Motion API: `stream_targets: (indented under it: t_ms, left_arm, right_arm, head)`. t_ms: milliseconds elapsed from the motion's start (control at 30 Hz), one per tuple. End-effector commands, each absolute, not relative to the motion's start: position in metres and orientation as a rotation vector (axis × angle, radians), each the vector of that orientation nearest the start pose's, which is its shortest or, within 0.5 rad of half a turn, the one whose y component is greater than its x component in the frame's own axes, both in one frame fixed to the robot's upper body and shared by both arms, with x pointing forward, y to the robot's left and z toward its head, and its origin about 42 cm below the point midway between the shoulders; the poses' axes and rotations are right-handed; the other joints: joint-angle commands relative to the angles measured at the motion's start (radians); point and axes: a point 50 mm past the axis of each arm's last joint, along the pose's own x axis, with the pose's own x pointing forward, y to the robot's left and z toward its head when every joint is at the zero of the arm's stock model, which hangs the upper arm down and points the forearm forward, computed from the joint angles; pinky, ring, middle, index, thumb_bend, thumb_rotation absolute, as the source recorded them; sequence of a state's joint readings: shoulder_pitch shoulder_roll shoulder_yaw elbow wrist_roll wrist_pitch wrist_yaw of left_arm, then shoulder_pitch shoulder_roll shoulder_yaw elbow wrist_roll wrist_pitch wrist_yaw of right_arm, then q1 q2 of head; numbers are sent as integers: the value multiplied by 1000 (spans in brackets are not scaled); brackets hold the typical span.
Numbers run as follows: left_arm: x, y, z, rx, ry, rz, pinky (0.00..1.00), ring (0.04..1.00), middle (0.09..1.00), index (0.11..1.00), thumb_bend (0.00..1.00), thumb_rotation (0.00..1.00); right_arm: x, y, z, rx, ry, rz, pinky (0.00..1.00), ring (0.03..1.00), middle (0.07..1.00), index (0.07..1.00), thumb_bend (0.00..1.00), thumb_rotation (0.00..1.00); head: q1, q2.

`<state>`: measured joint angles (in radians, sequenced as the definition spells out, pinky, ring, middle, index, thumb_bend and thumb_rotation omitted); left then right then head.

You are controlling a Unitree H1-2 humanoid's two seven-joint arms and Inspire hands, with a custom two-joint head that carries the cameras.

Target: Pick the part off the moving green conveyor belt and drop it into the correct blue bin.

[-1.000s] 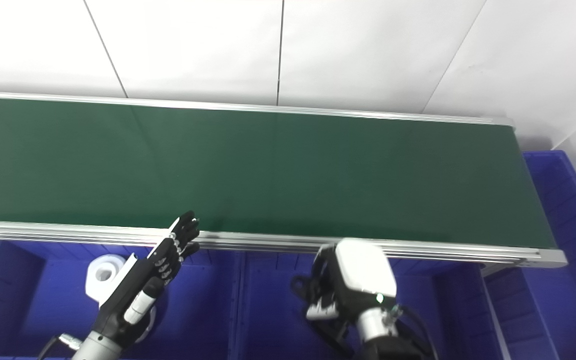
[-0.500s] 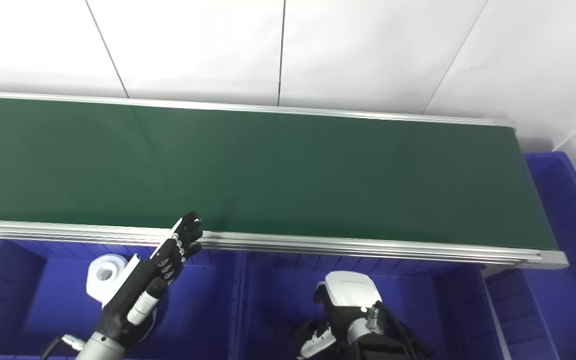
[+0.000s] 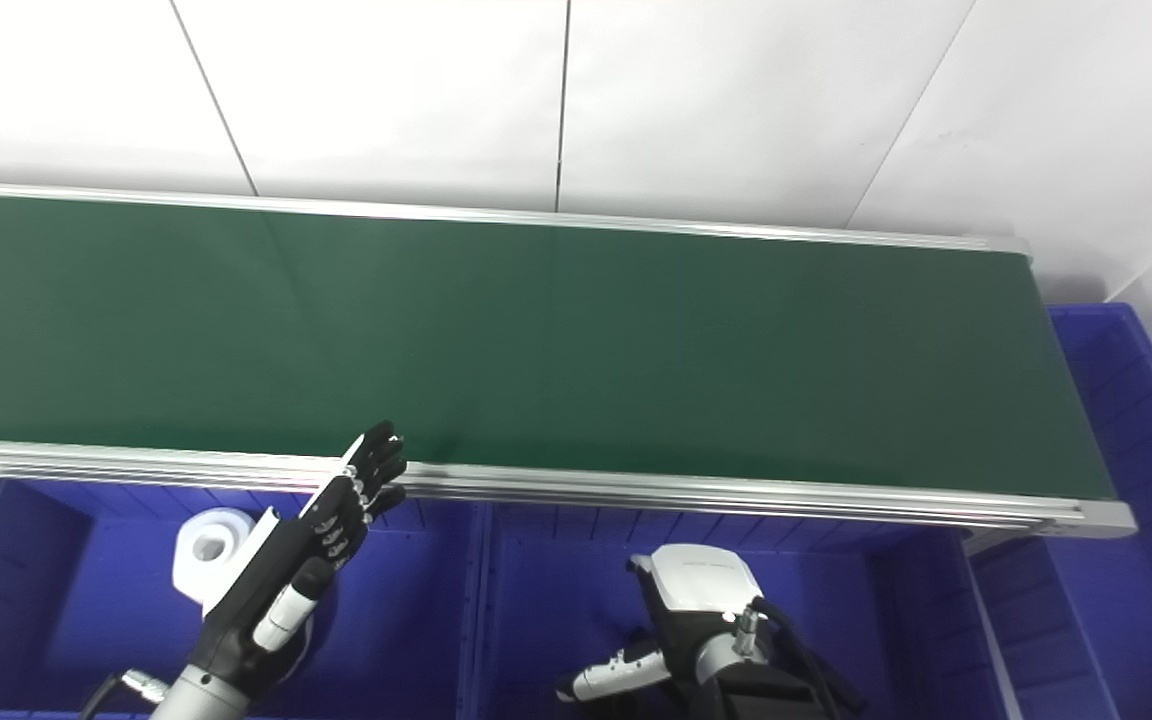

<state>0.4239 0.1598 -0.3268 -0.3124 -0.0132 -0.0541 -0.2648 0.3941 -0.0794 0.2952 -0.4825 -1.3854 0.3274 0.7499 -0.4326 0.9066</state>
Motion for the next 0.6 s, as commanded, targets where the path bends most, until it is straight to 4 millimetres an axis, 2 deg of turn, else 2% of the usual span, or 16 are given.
stream_targets:
  t_ms: [0,33,100,200,300,400,433,567]
  left_arm:
    - [130,169,100,8,40,-522,947,987,1000,1000,931,903]
    - [130,168,99,5,37,-524,945,987,1000,1000,931,902]
    - [129,167,98,1,35,-527,945,992,1000,1000,931,900]
    - [128,167,99,-4,41,-524,943,991,1000,1000,947,893]
    - [129,170,102,-8,50,-535,974,998,1000,1000,925,886]
    - [132,173,103,4,48,-540,982,1000,1000,1000,910,892]
    - [132,173,103,11,47,-538,966,996,1000,1000,918,895]
    - [133,173,104,18,44,-533,943,989,1000,1000,930,901]
  right_arm:
    - [141,-179,122,-1089,372,440,625,745,829,855,901,959]
    - [138,-173,129,-959,306,392,540,681,784,838,834,984]
    - [131,-165,139,-768,237,313,513,649,742,797,778,996]
    - [113,-138,157,-358,189,181,517,605,680,752,768,1000]
    - [97,-110,166,-35,136,100,569,646,730,769,760,990]
    - [88,-97,155,74,69,72,670,735,788,808,780,998]
    - [86,-97,148,76,44,76,710,769,806,824,787,1000]
    - [85,-101,123,60,-1,82,766,806,836,861,787,1000]
  head:
    - [8,-6]
    - [21,-12]
    - [30,-14]
    - [32,-6]
    - [22,20]
    - [10,29]
    - [5,33]
    - [9,42]
